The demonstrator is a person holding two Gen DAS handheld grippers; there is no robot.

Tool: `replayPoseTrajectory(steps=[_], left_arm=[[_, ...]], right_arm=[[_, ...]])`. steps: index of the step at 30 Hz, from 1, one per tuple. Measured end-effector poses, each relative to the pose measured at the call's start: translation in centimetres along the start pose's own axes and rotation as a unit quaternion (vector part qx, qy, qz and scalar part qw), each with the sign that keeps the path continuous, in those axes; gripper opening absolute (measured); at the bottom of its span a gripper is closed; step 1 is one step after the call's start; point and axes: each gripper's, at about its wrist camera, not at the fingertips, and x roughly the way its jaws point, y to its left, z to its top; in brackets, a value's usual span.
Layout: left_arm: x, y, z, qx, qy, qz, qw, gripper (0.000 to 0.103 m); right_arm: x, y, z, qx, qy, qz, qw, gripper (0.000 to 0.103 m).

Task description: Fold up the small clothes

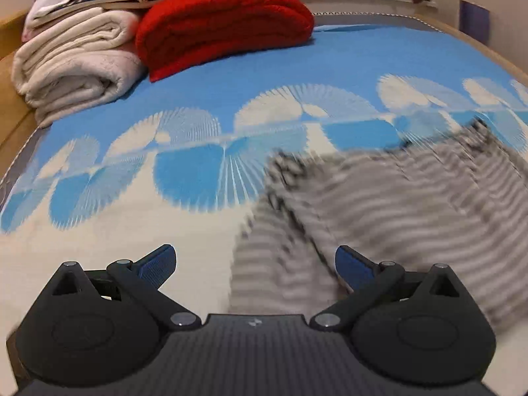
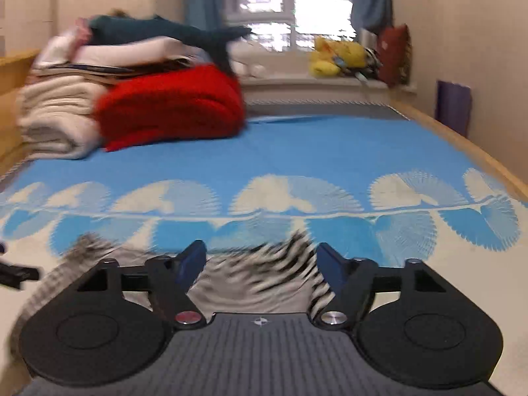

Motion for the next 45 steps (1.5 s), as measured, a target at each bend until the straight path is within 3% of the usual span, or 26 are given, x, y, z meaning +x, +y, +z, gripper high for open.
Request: replayPoseTrajectory(steps=[6,13,16,21,45], left_arm=[[-5.0,-2.2,-10.2,-0.045,0.02,-0.012,0.9987,0.103],[-6.8,-2.3,-14.5,-0.103,0.016,-0.021,0.9943,0.103],[-7.2,-2.3,-14.9,-0.097,-0.002,0.003,0.9953,0.103],[-7.0,-2.1,-15.0,-0.099,-0.001,0.011,0.995,0.103],[-5.6,-1.9,-14.9,-0.097,0.013,0.007,0.9951,0.103]], right_arm=[[-7.7,3.3,-10.6,-0.023,0.035,-0.002,0.999,0.081],[-10.0,3.0,-15.7,0.036,0.061,-0.023,0.997,0.08],[-10.7,3.1,-16.4,0.025,0.043,-0.016,0.999,0.08],[-10.6,3.3,-16.5,0.016,0.038,-0.01,0.999,0.08],[-9.4,3.1,-16.6,0.032,0.043,-0.017,0.998,0.08]])
